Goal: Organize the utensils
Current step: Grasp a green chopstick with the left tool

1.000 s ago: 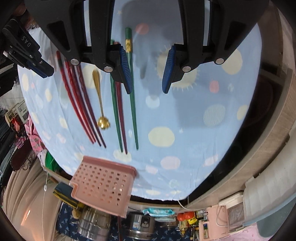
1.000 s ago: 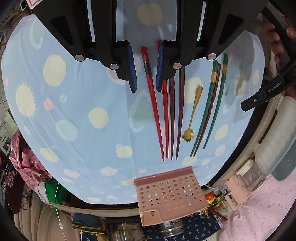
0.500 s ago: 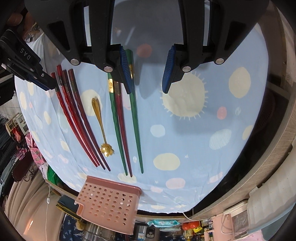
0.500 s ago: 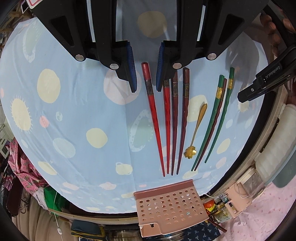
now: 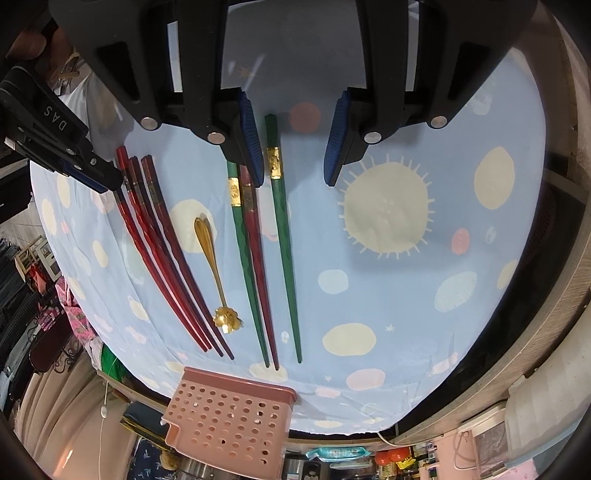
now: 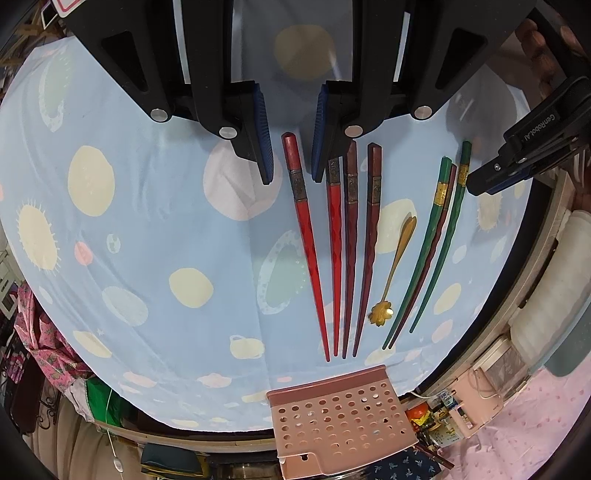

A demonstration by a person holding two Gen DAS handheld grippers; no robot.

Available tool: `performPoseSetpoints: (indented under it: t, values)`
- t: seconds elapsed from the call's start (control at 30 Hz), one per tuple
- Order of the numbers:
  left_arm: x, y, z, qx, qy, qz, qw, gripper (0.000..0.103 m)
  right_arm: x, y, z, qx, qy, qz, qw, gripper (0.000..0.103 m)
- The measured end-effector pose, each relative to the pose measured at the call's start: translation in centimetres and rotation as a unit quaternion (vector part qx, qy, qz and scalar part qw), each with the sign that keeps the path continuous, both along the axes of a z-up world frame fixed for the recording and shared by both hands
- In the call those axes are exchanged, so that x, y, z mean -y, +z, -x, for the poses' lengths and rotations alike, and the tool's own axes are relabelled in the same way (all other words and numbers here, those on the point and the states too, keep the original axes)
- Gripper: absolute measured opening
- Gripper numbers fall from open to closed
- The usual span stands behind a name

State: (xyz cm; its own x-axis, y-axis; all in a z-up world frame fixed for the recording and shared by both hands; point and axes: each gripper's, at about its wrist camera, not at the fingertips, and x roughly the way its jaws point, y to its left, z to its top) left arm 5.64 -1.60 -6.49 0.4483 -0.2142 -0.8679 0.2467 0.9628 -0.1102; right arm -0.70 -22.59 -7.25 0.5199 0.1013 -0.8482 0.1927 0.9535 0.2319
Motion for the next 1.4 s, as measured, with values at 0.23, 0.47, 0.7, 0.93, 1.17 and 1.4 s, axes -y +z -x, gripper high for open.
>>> performPoseSetpoints:
  t: [0.23, 0.47, 0.7, 0.93, 1.17, 1.4]
  values:
    - [-0.05, -0.57, 0.28, -0.008, 0.0, -0.002, 1.0, 0.032, -0.01, -0.02, 0.04, 0.0, 0.001, 0.001, 1.0, 0.022]
    - [-0.11, -0.68, 0.4, -0.007, -0.001, -0.003, 1.0, 0.032, -0.14, -0.16, 0.24, 0.001, 0.001, 0.005, 1.0, 0.021]
    - [0.05, -0.85, 0.66, -0.004, -0.005, -0.009, 0.9999, 0.032, -0.25, -0.18, 0.27, 0.001, 0.001, 0.009, 1.0, 0.02]
    - [0.04, -0.87, 0.67, -0.004, -0.006, -0.008, 0.9999, 0.024, -0.28, -0.18, 0.32, 0.001, 0.0, 0.012, 1.0, 0.017]
    - [-0.17, -0.95, 0.64, -0.008, -0.009, 0.001, 0.9999, 0.008, -0.2, -0.24, 0.37, 0.001, 0.001, 0.012, 1.0, 0.011]
    - [-0.31, -0.9, 0.73, -0.009, -0.007, 0.008, 0.9999, 0.007, -0.14, -0.23, 0.56, 0.003, 0.003, 0.012, 1.0, 0.01]
